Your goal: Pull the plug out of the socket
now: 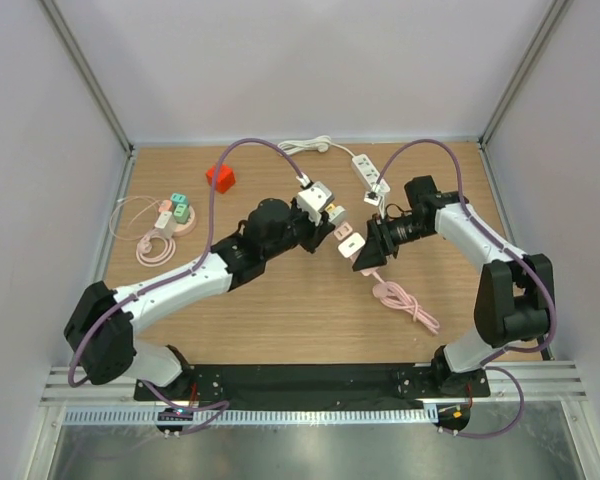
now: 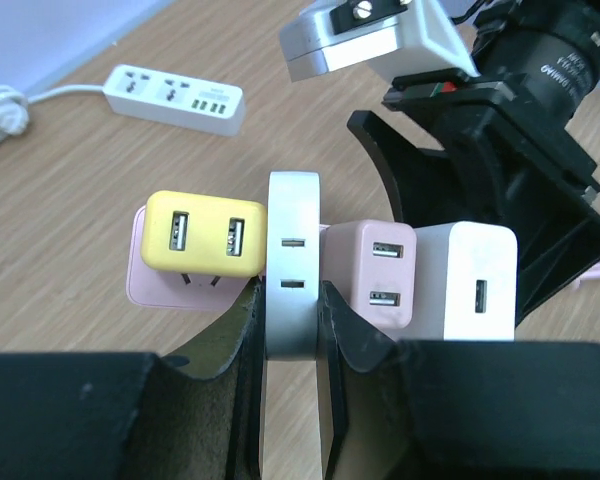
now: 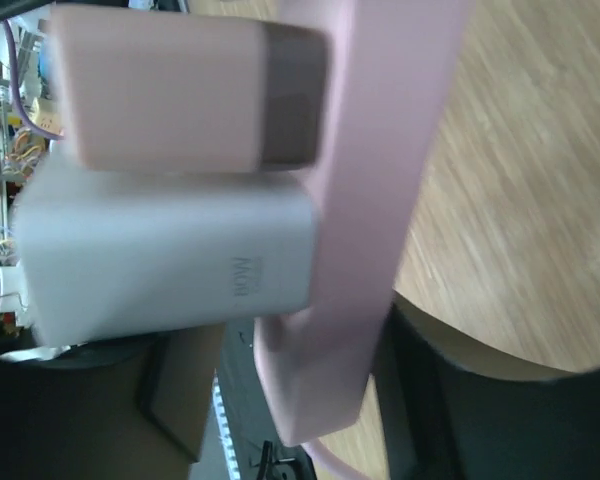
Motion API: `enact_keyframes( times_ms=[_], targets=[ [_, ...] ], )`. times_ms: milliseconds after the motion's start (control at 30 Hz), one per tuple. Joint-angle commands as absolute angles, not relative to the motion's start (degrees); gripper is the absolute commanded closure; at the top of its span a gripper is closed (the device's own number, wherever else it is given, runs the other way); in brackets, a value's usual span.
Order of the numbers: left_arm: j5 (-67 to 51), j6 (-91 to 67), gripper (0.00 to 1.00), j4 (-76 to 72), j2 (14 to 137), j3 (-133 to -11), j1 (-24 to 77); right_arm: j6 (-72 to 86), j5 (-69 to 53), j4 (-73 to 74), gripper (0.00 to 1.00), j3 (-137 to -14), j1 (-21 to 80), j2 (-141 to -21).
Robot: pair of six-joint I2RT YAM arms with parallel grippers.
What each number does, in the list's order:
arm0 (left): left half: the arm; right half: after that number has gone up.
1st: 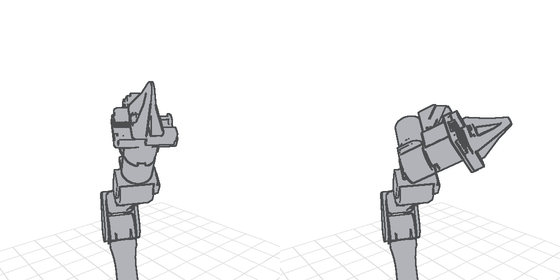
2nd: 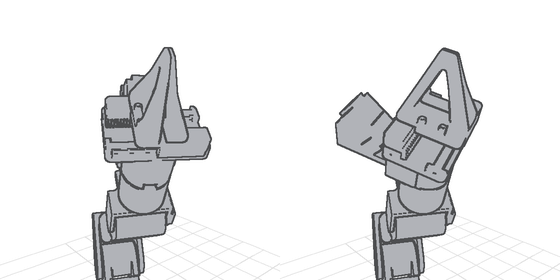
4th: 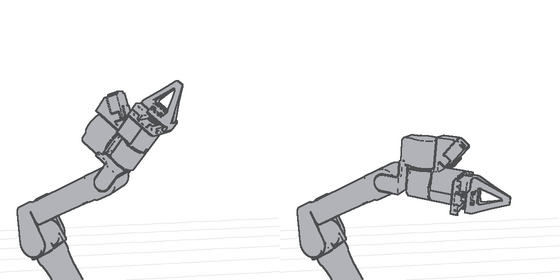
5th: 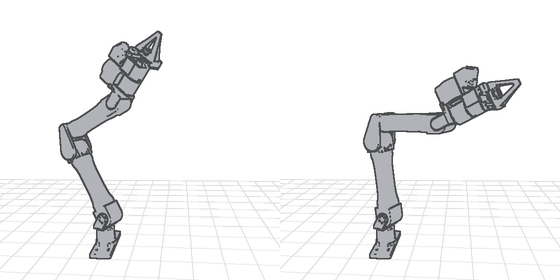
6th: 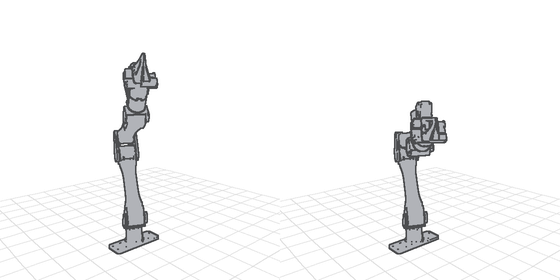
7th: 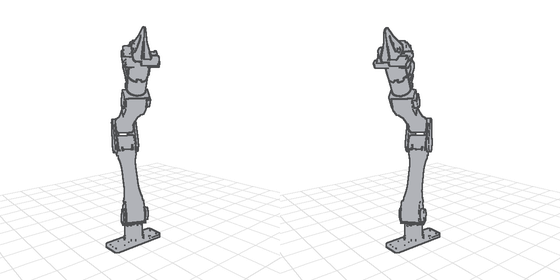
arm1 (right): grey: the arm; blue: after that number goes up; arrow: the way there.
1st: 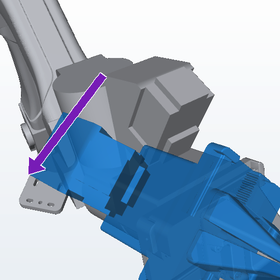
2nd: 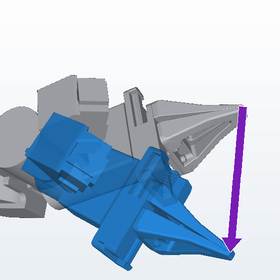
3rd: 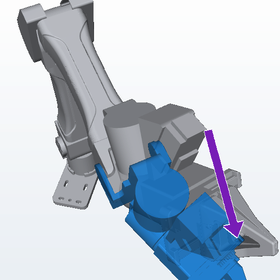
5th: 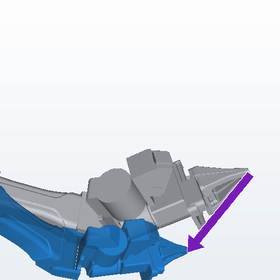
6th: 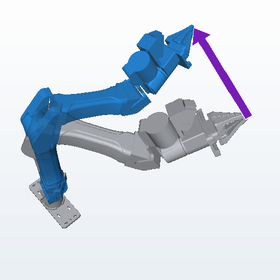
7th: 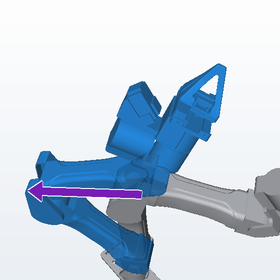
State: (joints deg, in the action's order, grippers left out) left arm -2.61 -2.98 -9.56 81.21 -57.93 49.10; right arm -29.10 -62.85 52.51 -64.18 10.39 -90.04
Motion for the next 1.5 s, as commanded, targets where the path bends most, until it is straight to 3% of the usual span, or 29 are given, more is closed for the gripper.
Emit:
enact_keyframes(
  times_ms=[0,67,167,200,333,433,633,800,1067,1200,1467],
  targets=[
    [-1.5,-1.5,1.00,-19.2,77.9,-62.6,49.7,-19.8,-66.1,44.5,0.41,-66.5,11.2,-91.4],
    [-0.9,-1.5,1.00,-18.9,77.7,-63.2,50.1,-20.3,-66.5,46.1,0.47,-66.5,11.4,-92.5],
    [-0.4,-1.1,1.00,-18.8,77.5,-63.4,50.7,-21.0,-68.5,47.5,0.69,-66.0,11.4,-93.4],
    [-0.4,-1.0,1.00,-18.8,77.3,-63.4,50.8,-21.1,-69.6,47.9,0.98,-66.3,11.4,-93.7],
    [1.4,-1.9,1.00,-18.8,76.4,-62.9,50.8,-14.5,-67.0,43.0,0.99,-65.6,11.0,-92.4],
    [1.7,-3.2,1.00,-18.5,73.7,-61.5,50.9,-6.6,-54.5,30.8,0.99,-60.8,10.2,-87.7],
    [3.6,-2.6,1.00,-19.3,67.3,-56.3,50.9,-0.8,-47.6,26.5,0.99,-59.6,8.6,-87.7],
    [3.0,2.3,1.00,-17.2,64.2,-54.5,50.9,-0.1,-54.7,25.8,0.99,-59.4,6.6,-90.2],
    [-1.4,5.6,1.00,-12.1,63.7,-56.2,50.9,1.4,-53.2,24.8,0.99,-58.6,6.1,-91.1],
    [5.5,4.7,1.00,-11.0,61.5,-55.4,50.9,0.8,-51.9,24.8,0.99,-58.6,5.0,-90.6],
    [6.2,-9.7,1.00,-10.1,57.6,-49.8,41.8,-5.0,-51.9,27.8,0.99,-59.5,2.5,-87.4]
  ],
)
